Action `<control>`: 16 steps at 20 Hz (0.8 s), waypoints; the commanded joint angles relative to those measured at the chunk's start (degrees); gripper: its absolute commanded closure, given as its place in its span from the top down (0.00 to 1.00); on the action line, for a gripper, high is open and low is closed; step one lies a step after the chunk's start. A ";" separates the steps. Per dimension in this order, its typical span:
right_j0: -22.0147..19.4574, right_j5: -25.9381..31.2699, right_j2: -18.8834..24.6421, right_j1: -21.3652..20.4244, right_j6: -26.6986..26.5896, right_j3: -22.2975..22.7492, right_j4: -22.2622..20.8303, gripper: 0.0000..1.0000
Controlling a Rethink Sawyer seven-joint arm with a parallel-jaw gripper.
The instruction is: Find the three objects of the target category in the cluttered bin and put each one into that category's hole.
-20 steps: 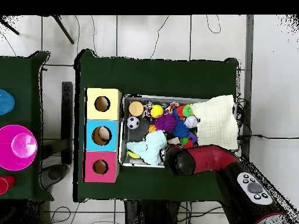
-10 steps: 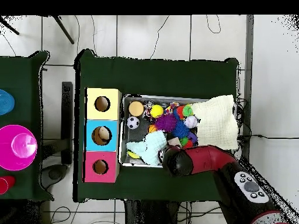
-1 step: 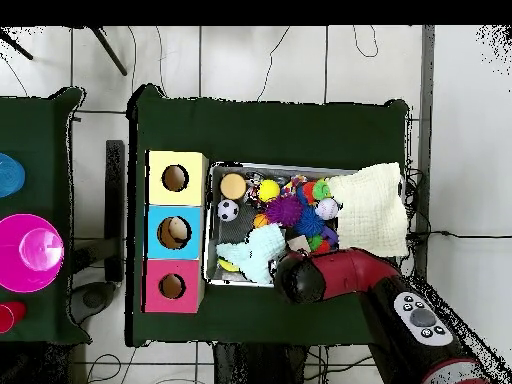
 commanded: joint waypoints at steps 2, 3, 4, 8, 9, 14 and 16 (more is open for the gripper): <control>0.48 -3.15 -1.63 1.17 2.37 -1.98 -3.96 1.00; 0.49 -3.38 -1.55 1.17 2.25 -2.15 -4.06 1.00; 0.58 -3.32 -1.72 1.16 2.36 -2.23 -4.02 1.00; 0.68 -2.86 -2.07 1.04 2.29 -2.20 -3.74 1.00; 0.62 -2.61 -2.04 0.98 2.15 -2.22 -3.60 1.00; 0.68 -2.42 -2.22 0.99 2.01 -2.38 -3.62 0.00; 0.74 -2.38 -2.20 0.98 1.75 -2.54 -3.81 0.00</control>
